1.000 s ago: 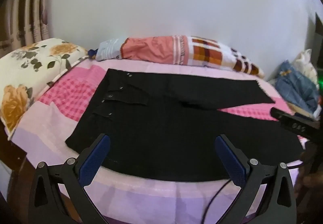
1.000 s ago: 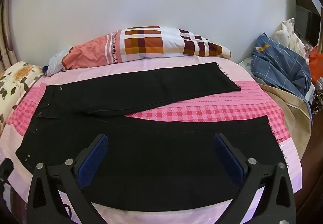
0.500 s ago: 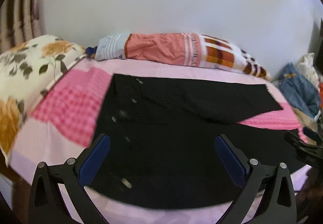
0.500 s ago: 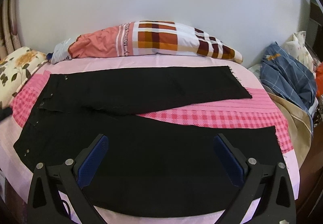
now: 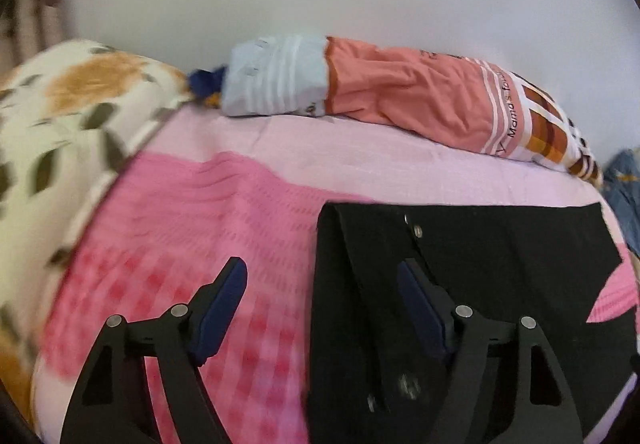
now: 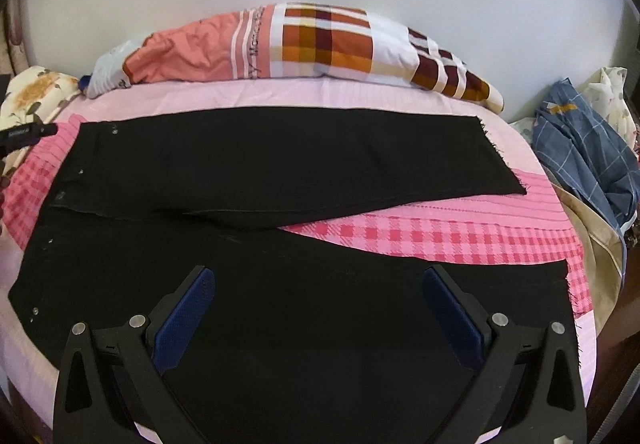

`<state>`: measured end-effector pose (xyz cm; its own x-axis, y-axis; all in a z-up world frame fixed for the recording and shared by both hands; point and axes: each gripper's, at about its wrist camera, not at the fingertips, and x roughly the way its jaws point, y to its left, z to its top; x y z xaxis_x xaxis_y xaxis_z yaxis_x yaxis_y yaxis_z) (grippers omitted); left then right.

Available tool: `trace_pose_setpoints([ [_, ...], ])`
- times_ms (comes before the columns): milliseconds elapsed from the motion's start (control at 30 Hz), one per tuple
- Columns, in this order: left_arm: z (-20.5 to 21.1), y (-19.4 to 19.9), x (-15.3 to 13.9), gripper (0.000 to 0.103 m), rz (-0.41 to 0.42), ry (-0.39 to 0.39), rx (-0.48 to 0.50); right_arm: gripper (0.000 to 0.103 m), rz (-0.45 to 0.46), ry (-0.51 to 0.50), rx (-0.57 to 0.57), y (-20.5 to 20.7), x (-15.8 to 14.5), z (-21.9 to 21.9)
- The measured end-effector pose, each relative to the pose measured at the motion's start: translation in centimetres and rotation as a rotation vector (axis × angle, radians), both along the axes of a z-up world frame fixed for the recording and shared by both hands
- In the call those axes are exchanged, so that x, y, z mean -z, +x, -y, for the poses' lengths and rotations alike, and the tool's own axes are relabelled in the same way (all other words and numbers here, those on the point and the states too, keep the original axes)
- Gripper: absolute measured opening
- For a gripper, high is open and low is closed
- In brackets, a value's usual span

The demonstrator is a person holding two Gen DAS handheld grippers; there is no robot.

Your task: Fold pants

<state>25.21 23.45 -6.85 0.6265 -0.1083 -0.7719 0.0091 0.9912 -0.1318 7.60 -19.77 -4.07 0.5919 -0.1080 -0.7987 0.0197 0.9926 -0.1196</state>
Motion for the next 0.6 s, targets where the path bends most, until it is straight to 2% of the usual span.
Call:
trace_pose_setpoints([
  [67, 0.0, 2.5, 1.5, 0.077, -0.040, -0.023, 0.109, 0.103, -0.021, -0.009, -0.002, 0.6, 0.6, -0.4],
  [100, 0.2, 3.6, 2.3, 0.077, -0.074, -0.059, 0.172, 0.103, -0.030, -0.015, -0.004, 0.9, 0.8, -0.6],
  [167, -0.1, 5.5, 3.7, 0.077, -0.113, -0.118, 0.228, 0.103, -0.043, -0.029, -0.011, 1.3, 1.2, -1.1],
  [233, -0.7, 6.8, 4.3, 0.077, -0.099, -0.066, 0.206, 0.103, -0.057, -0.038, -0.015, 1.7, 1.6, -1.4],
  [400, -1.1, 8.2, 4.7, 0.077, -0.060, -0.072, 0.253, 0.103, -0.090, -0.042, -0.014, 2.7, 2.4, -1.8],
  [467, -0.3, 8.4, 5.0, 0.076, -0.075, 0.002, 0.251, 0.103, -0.096, -0.045, -0.017, 3.0, 2.7, -2.2],
  [500, 0.2, 8.8, 5.2, 0.069, -0.096, 0.023, 0.261, 0.103, -0.096, -0.046, -0.019, 3.1, 2.7, -2.3],
  [533, 0.4, 9.2, 5.6, 0.048, -0.127, -0.011, 0.287, 0.103, -0.096, -0.046, -0.021, 3.2, 2.7, -2.5],
  [567, 0.7, 9.6, 5.8, 0.037, -0.154, -0.040, 0.297, 0.103, -0.096, -0.045, -0.025, 3.2, 2.8, -2.6],
  [600, 0.8, 9.9, 6.1, 0.036, -0.174, -0.045, 0.288, 0.103, -0.096, -0.046, -0.027, 3.2, 2.8, -2.8],
])
